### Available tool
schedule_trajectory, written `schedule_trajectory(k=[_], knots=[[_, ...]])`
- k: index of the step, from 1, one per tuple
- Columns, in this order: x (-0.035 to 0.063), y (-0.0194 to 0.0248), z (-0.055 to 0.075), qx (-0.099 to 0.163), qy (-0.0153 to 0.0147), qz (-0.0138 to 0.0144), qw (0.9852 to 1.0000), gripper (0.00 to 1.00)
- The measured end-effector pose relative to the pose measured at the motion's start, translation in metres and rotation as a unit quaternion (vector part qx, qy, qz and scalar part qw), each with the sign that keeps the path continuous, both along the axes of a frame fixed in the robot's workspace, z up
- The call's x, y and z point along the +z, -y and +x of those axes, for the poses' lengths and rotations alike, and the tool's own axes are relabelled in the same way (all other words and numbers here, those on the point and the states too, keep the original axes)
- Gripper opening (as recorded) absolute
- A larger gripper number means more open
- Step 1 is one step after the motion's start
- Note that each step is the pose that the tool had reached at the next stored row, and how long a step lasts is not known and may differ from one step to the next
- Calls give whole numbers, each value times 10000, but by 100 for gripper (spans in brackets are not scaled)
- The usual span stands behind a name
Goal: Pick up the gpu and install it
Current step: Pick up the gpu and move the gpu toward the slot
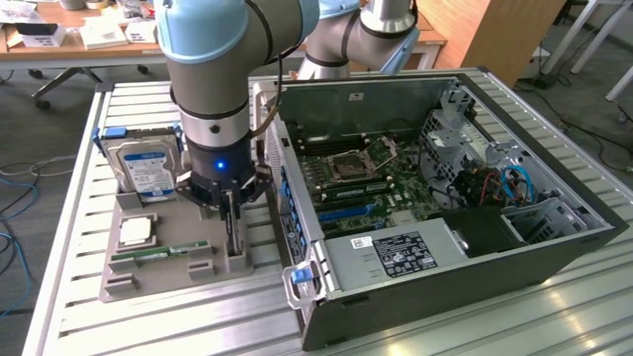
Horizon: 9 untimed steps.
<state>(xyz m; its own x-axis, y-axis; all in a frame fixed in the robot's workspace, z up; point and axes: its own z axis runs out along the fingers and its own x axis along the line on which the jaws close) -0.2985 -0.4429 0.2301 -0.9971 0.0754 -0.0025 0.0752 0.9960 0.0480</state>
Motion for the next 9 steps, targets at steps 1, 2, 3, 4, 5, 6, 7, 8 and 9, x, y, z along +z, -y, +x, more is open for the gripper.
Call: schedule_trajectory(k=[1,2,3,4,5,6,7,8,9], knots=[[5,0,0,0,0,0,10000,26],[12,0,0,0,0,0,10000,26],[19,0,0,0,1,1,10000,26],[27,0,0,0,0,1,10000,26],[34,0,0,0,0,1,10000,26],[41,0,0,0,1,2,10000,26],[48,0,0,0,1,2,10000,26],[56,0,0,0,1,3,10000,26],[65,0,0,0,0,4,10000,26]])
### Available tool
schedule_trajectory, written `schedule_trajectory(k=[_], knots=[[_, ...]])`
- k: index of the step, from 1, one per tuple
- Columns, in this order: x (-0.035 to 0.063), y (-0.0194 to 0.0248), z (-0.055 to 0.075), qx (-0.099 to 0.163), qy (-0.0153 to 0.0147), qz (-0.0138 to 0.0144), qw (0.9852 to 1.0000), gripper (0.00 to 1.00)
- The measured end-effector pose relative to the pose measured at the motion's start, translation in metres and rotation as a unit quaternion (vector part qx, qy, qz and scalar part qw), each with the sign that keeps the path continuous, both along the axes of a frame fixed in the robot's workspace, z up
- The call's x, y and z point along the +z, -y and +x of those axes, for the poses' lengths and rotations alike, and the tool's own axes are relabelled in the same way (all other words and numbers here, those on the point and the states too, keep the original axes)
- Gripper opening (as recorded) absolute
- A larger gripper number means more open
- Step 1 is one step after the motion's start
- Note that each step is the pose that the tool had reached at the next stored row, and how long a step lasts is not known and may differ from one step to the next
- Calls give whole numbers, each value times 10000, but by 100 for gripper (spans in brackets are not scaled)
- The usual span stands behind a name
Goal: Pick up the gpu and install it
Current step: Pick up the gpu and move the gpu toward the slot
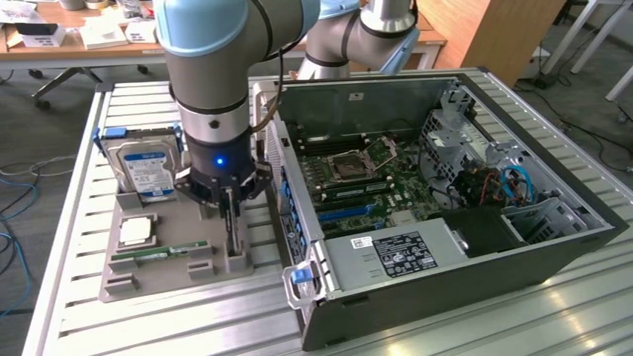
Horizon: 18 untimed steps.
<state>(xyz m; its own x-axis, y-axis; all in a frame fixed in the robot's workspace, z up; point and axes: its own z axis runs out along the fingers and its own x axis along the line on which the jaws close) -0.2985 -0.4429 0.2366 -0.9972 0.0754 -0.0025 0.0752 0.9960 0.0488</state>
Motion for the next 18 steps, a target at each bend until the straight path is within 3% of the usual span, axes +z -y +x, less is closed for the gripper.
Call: schedule_trajectory(k=[18], knots=[[228,0,0,0,0,28,10000,26]])
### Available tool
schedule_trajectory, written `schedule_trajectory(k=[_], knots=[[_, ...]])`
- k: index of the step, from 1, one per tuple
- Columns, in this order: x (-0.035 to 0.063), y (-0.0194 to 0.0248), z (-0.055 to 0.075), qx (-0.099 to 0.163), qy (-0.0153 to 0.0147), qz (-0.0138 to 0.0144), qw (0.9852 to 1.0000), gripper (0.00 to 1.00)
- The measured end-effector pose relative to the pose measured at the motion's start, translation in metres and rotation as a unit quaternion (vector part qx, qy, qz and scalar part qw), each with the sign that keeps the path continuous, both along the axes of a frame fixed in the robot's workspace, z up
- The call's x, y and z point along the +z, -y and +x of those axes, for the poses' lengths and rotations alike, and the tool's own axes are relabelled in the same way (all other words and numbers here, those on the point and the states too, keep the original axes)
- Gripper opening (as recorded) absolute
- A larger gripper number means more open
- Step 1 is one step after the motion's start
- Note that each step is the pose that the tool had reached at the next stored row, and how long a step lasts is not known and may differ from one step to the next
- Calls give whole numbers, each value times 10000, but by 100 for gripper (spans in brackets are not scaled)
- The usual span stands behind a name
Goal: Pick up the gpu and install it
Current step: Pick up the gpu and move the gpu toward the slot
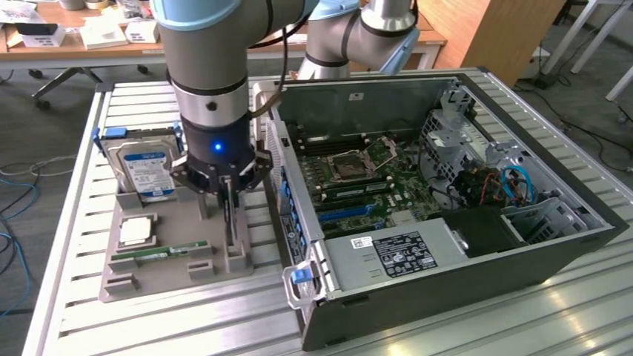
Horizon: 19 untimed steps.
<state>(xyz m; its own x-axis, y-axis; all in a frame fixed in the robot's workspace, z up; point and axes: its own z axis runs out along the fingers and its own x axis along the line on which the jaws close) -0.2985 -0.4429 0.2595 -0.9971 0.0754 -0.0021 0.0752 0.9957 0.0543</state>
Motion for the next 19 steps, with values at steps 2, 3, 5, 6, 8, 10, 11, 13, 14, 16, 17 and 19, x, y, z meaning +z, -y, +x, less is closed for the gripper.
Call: schedule_trajectory(k=[2,3,5,6,8,10,11,13,14,16,17,19], knots=[[33,0,0,0,0,2,10000,26],[51,0,0,0,0,2,10000,26],[83,0,0,0,0,3,10000,26],[99,0,0,0,0,4,10000,26],[131,0,0,0,0,5,10000,26],[169,0,0,0,0,5,10000,26],[187,0,0,0,0,6,10000,26],[224,0,0,0,0,6,10000,26],[243,0,0,0,0,6,10000,26],[283,0,0,0,0,6,10000,26],[306,0,0,0,0,6,10000,26],[345,0,0,0,0,6,10000,26]])
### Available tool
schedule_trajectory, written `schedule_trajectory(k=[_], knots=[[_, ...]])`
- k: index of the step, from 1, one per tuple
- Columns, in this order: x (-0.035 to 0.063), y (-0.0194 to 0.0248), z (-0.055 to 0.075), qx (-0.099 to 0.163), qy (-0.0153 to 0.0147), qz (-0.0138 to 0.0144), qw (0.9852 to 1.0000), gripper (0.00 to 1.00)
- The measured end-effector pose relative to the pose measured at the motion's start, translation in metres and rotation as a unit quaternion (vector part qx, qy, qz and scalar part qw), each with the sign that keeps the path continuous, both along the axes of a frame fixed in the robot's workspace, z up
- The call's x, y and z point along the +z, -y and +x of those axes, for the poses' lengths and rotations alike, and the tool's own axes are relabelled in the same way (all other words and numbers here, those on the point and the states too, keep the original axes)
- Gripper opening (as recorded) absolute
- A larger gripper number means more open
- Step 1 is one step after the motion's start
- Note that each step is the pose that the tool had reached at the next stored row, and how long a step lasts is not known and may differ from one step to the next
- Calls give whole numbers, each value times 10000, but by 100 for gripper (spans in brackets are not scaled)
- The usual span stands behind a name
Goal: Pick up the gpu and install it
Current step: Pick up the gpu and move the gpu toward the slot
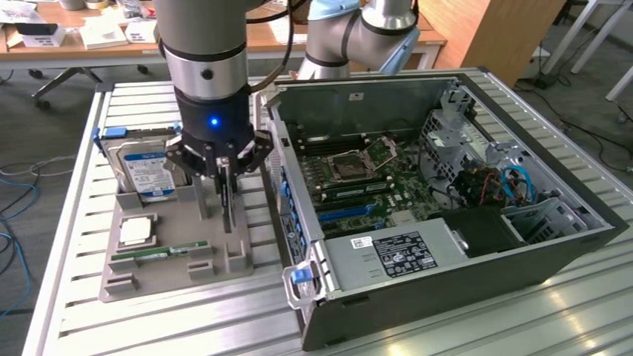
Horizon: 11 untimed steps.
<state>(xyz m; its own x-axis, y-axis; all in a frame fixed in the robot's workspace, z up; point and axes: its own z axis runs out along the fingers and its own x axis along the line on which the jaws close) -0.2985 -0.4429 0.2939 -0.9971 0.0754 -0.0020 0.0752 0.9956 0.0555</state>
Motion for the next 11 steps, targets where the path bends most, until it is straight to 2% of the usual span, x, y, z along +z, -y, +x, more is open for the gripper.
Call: schedule_trajectory(k=[11], knots=[[196,0,0,0,0,1,10000,26]])
